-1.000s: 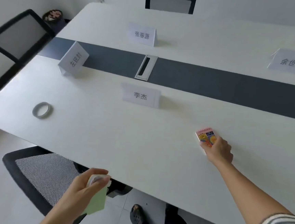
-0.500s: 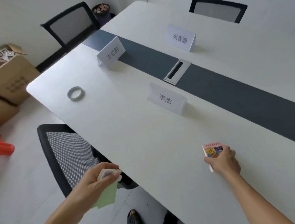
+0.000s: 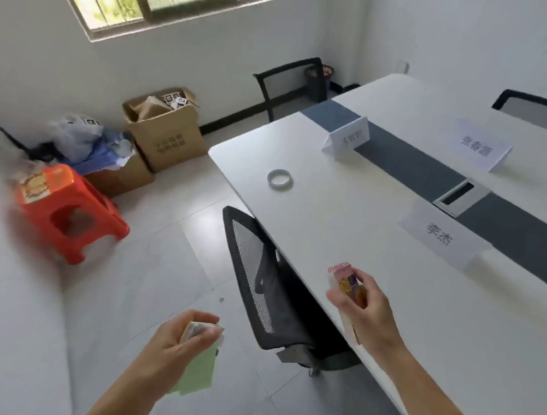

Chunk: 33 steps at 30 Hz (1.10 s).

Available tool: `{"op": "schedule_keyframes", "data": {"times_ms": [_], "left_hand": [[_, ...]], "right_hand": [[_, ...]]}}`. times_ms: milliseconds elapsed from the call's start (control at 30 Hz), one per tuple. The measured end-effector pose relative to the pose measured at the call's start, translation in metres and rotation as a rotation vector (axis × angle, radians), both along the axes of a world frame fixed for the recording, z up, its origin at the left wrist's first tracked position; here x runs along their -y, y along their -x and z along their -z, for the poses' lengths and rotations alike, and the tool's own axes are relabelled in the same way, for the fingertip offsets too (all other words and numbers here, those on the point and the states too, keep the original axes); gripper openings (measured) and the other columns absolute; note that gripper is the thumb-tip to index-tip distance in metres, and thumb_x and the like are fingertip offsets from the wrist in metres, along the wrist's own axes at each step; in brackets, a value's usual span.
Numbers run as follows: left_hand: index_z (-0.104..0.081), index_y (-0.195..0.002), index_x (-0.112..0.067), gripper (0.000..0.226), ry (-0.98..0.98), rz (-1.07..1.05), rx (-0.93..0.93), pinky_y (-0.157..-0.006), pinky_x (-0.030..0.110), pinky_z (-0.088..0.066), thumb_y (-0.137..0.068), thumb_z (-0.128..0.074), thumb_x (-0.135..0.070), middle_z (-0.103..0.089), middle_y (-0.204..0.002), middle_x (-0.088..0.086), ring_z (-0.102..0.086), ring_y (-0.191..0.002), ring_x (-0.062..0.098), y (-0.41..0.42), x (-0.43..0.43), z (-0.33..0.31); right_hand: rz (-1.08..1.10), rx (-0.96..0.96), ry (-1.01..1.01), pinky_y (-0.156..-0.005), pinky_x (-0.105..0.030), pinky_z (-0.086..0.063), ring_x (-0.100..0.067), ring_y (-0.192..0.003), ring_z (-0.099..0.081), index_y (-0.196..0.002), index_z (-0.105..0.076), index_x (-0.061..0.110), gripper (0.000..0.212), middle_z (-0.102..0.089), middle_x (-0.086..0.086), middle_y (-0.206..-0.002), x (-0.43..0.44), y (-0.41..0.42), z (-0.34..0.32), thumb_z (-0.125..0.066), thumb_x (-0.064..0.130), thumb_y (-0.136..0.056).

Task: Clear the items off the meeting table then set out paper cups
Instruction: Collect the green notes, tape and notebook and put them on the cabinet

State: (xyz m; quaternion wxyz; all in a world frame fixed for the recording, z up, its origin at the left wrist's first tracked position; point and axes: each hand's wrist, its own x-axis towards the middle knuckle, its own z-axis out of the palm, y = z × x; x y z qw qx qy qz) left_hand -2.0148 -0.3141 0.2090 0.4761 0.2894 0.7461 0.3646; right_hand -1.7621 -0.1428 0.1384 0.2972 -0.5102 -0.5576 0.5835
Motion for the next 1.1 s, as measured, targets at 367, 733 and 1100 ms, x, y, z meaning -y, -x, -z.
{"op": "schedule_keyframes", "data": {"times_ms": [367,733,1100], "left_hand": [[-0.071,-0.096,-0.014,0.011,-0.006,-0.459,0.034,-0.060,0.037,-0.054,-0.087,-0.069,-0.018,-0.074,-0.087,0.016,-0.074,-0.074,0.030,0.182,0.147,0.025],[-0.072,-0.095,-0.019,0.010,0.038,-0.568,0.114,-0.059,0.034,-0.053,-0.086,-0.070,-0.024,-0.076,-0.091,0.009,-0.075,-0.079,0.030,0.306,0.075,0.048],[-0.065,-0.101,-0.011,0.018,-0.141,-0.587,0.158,-0.057,0.036,-0.055,-0.087,-0.067,-0.022,-0.074,-0.095,0.019,-0.073,-0.081,0.034,0.447,-0.087,0.019]], "right_hand": [[-0.312,-0.017,0.076,-0.069,-0.019,-0.050,-0.004,-0.078,-0.063,-0.133,-0.046,0.047,0.081,-0.060,-0.002,-0.096,0.083,0.192,-0.034,-0.068,0.061,-0.057],[-0.278,0.048,0.332,-0.056,-0.029,-0.053,-0.011,-0.060,-0.066,-0.101,-0.073,0.016,0.028,-0.073,-0.003,-0.073,-0.016,0.365,0.005,-0.044,0.018,-0.100],[-0.495,-0.123,0.230,-0.059,-0.021,-0.056,-0.014,-0.078,-0.075,-0.103,-0.066,0.018,0.013,-0.077,0.003,-0.088,-0.124,0.549,-0.048,-0.056,0.014,-0.096]]}}
